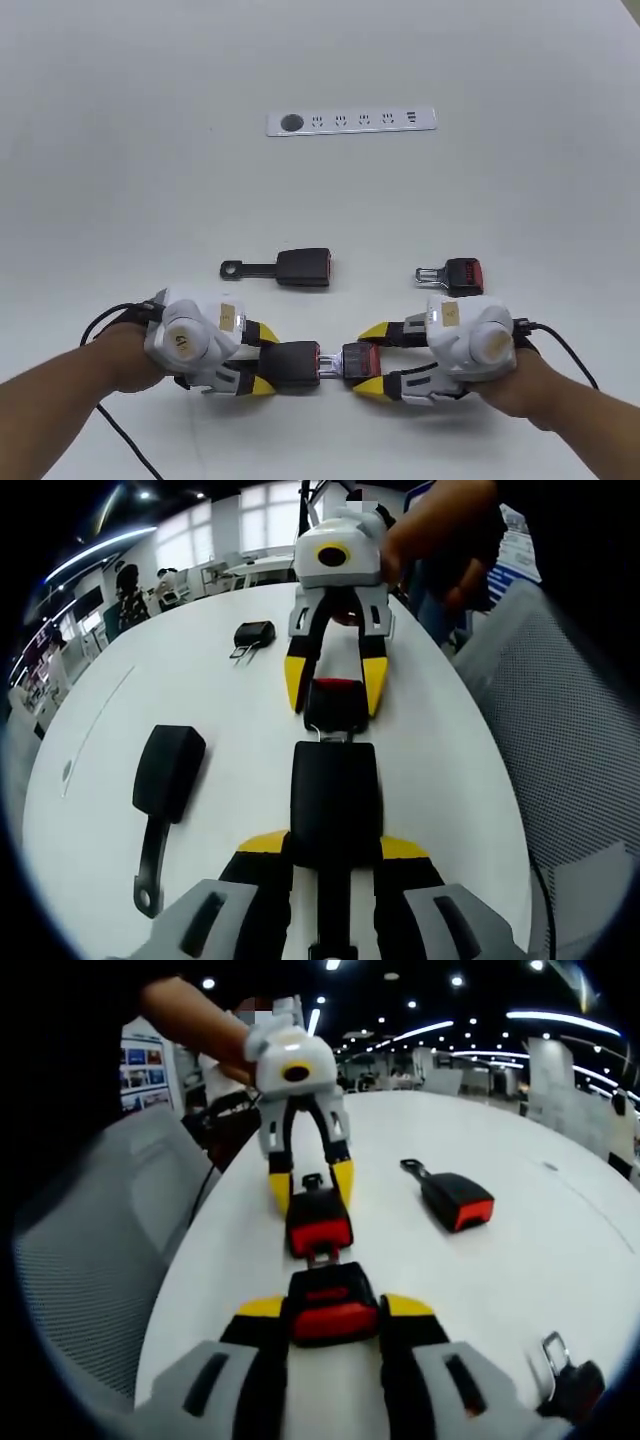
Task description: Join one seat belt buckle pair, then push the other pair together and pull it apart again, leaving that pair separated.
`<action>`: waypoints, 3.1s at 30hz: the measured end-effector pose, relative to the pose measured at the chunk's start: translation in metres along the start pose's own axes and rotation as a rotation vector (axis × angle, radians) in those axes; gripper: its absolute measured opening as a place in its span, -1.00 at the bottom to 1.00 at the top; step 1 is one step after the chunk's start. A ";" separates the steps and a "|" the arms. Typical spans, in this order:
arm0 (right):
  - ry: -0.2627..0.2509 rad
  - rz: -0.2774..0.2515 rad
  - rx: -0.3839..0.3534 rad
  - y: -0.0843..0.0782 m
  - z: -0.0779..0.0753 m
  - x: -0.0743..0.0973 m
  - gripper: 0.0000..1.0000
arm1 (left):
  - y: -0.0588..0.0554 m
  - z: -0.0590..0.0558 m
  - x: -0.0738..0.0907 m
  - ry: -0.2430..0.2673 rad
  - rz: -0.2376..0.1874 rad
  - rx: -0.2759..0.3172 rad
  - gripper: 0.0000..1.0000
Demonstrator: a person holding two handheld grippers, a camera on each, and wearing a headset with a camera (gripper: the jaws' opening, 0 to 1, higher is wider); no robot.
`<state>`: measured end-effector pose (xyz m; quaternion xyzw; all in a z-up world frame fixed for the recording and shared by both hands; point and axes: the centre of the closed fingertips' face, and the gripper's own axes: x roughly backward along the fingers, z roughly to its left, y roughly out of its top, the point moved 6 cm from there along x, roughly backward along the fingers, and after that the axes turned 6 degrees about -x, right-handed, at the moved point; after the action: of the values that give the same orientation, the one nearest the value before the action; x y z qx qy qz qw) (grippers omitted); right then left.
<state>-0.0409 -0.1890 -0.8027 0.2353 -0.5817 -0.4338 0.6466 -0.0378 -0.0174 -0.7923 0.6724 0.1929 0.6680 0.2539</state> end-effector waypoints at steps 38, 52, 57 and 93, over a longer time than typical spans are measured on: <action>-0.005 0.014 0.001 0.012 0.006 -0.015 -0.32 | -0.001 0.001 0.001 -0.011 0.005 -0.013 -0.37; -0.009 0.017 0.025 0.009 0.006 -0.014 -0.33 | -0.007 0.003 0.000 -0.007 -0.037 -0.013 -0.38; -0.012 0.015 0.031 0.009 0.006 -0.014 -0.33 | -0.007 0.002 0.000 -0.008 -0.053 -0.012 -0.38; -0.006 -0.042 -0.002 0.007 0.007 -0.015 -0.34 | -0.008 -0.001 0.003 -0.018 -0.146 0.002 -0.39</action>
<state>-0.0447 -0.1720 -0.8039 0.2456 -0.5781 -0.4483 0.6360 -0.0378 -0.0097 -0.7948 0.6627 0.2400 0.6414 0.3031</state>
